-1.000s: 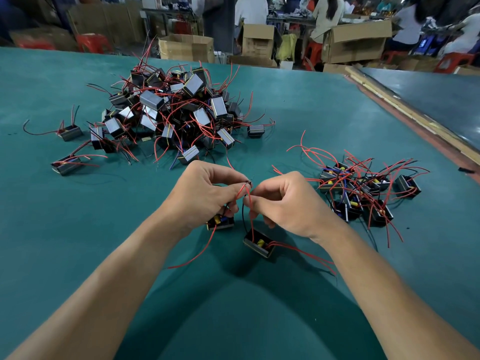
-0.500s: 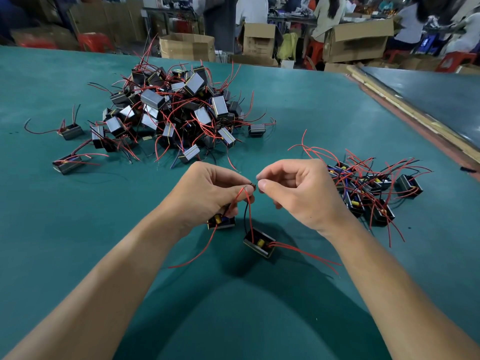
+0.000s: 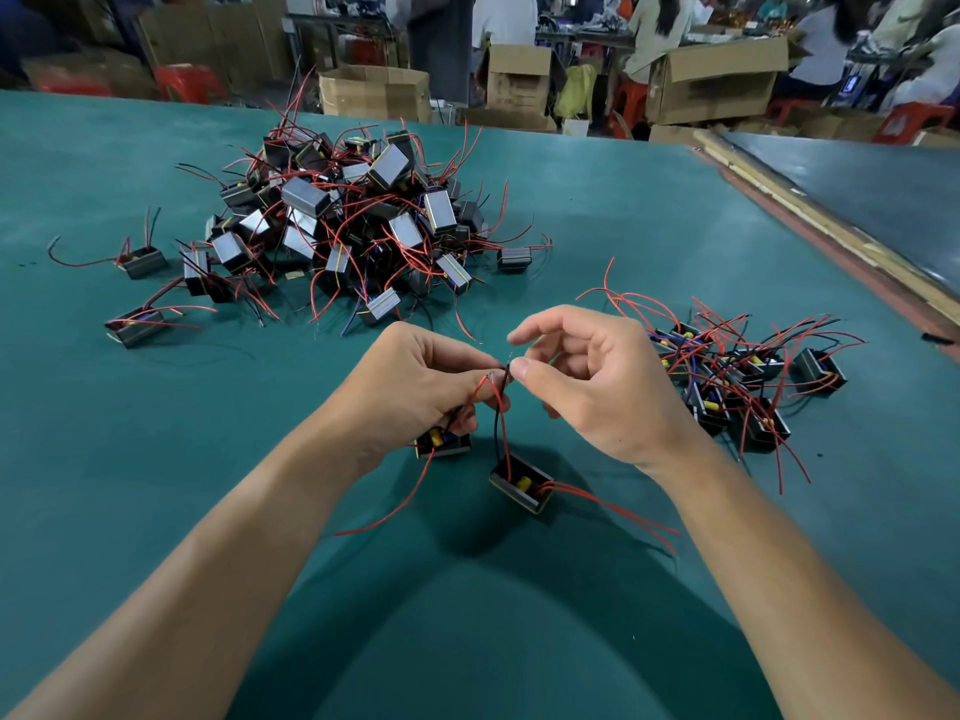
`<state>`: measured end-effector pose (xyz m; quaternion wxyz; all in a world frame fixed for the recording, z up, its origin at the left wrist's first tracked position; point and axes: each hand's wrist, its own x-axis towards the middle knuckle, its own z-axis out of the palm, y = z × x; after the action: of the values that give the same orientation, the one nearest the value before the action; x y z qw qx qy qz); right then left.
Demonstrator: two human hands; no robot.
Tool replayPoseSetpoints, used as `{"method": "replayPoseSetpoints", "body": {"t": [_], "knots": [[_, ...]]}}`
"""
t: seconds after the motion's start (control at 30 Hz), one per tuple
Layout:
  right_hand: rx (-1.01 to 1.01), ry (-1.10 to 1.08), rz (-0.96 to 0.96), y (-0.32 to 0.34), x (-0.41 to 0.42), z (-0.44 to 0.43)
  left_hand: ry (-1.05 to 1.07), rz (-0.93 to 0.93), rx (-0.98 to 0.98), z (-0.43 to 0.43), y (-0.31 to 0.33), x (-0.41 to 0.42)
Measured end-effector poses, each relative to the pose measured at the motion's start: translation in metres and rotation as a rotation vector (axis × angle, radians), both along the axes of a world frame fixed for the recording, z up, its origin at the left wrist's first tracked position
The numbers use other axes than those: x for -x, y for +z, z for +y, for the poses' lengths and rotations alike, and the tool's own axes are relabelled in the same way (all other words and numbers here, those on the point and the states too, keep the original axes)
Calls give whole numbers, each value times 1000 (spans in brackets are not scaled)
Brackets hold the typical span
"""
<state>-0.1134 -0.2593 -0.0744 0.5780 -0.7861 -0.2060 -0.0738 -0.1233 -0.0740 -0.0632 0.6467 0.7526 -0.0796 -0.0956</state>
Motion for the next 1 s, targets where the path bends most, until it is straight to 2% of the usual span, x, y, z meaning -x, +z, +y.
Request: {"method": "replayPoseSetpoints", "body": {"t": [0.77,1.0], "knots": [[8,-5,-39,3,2,3,-6,-16,-28,-2,1,2],[10,-18,-45,4,1,1,-39,-79,-36,0,0,2]]}}
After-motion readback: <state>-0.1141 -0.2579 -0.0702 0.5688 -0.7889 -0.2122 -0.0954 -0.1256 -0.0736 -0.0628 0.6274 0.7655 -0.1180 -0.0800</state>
